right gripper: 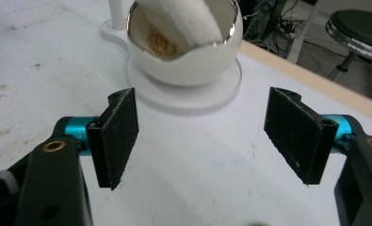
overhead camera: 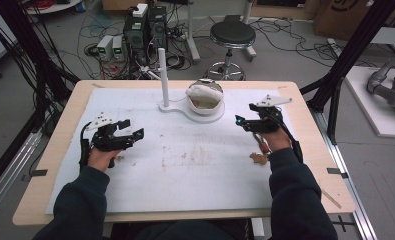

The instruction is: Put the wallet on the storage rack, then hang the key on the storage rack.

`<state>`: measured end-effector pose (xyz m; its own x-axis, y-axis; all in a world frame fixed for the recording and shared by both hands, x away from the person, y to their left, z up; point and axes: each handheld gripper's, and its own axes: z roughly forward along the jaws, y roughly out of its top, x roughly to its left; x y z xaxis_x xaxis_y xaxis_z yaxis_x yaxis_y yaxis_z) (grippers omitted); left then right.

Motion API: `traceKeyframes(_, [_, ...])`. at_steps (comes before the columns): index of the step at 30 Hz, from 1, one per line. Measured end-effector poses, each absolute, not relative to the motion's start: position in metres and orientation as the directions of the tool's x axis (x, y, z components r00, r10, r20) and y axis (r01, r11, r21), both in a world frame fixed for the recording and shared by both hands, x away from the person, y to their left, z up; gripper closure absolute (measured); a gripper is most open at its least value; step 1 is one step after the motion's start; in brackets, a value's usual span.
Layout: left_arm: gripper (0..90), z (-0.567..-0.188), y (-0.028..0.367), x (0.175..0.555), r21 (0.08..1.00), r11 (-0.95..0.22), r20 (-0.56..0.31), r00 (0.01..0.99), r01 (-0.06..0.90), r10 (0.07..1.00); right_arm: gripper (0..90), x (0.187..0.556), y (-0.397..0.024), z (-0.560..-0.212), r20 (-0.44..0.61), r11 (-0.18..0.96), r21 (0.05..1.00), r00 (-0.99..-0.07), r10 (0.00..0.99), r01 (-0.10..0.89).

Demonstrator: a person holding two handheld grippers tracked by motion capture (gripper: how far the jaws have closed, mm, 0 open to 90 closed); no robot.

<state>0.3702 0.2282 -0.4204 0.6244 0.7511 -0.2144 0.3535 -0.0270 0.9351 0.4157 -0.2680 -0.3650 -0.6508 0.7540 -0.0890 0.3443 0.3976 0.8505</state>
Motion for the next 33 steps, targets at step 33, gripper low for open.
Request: traceKeyframes(33, [21.9, -0.423, 0.227, 0.372, 0.928, -0.042, -0.214, 0.620, 0.371, 0.755, 31.4, 0.373, -0.314, -0.416, -0.065, 0.387, 0.756, -0.527, 0.848, 0.529])
